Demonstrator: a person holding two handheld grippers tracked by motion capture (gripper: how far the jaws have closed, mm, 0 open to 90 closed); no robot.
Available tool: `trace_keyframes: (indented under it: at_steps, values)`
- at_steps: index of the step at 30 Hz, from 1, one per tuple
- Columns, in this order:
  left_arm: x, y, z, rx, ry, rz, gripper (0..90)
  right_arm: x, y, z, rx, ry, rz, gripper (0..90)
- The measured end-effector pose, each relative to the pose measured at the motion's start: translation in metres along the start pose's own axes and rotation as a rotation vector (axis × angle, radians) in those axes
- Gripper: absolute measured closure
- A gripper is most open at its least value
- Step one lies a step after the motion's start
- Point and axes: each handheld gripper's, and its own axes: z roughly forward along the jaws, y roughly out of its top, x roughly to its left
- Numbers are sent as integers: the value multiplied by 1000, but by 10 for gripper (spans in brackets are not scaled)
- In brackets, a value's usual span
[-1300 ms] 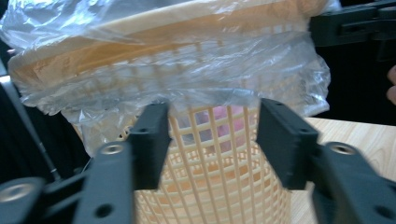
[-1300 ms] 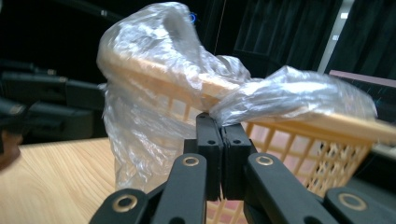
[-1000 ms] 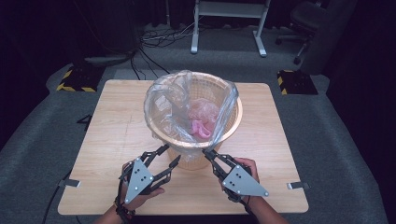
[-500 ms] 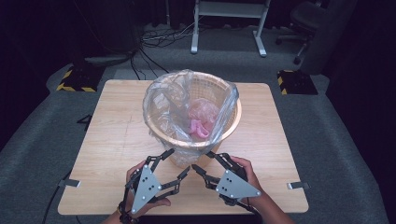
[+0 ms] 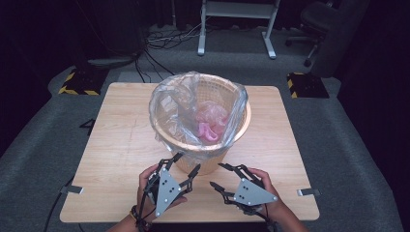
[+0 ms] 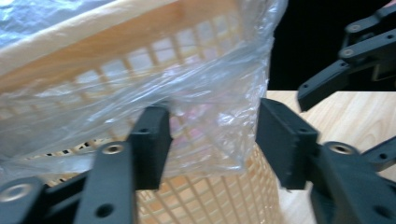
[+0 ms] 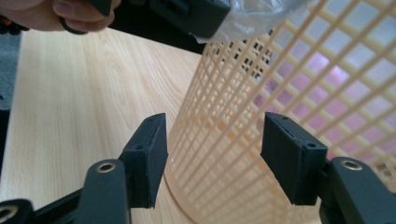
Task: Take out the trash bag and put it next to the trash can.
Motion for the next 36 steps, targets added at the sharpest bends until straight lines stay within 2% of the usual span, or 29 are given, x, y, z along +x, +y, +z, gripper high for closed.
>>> trace_keyframes:
  at_steps: [3,4,5,6,7,10,12,13,14,15,17,19,21,22,25,27,28,30,32,34,36]
  values:
    - [2,1,1,-13,14,36,669,-2,-4,-4,7,-25,16,415]
    - [3,2,-1,-29,-4,47,740,-4,-5,-4,8,-35,23,418]
    - [4,3,-3,-38,-14,76,813,-4,-6,-4,11,-49,34,420]
    - [4,4,-5,-45,-23,113,849,-6,-7,-4,12,-66,47,424]
    - [5,6,-8,-59,-35,126,876,-7,-9,-3,17,-81,57,426]
    - [12,11,-19,-96,-67,139,900,-11,-12,2,21,-104,87,433]
    - [17,15,-27,-109,-62,148,900,-14,-14,6,35,-128,115,445]
    - [21,16,-32,-124,-71,131,900,-16,-15,8,40,-138,127,449]
    - [25,18,-36,-139,-68,120,900,-18,-17,9,42,-145,142,451]
    - [27,18,-40,-146,-52,130,900,-20,-18,11,44,-149,155,451]
    - [30,19,-47,-146,-14,175,900,-23,-20,14,52,-156,172,456]
    - [37,18,-54,-156,-4,141,900,-24,-21,15,41,-146,195,464]
    - [48,16,-59,-174,-7,58,900,-25,-22,17,44,-158,194,464]
    - [55,14,-61,-176,-14,3,900,-25,-22,18,42,-159,203,465]
    - [75,2,-61,-132,6,-112,900,-29,-25,20,50,-168,224,467]
    - [87,-13,-55,-60,14,-181,900,-31,-28,22,54,-171,240,465]
    - [92,-22,-51,-10,21,-194,900,-31,-29,23,62,-177,244,463]
    - [99,-41,-42,71,33,-202,900,-33,-32,24,64,-175,258,463]
    - [102,-57,-33,151,16,-200,900,-36,-35,26,71,-179,269,463]
    - [101,-69,-24,194,-5,-197,900,-38,-38,27,76,-178,287,459]
    - [94,-74,-17,233,-33,-160,900,-40,-40,26,70,-170,297,453]
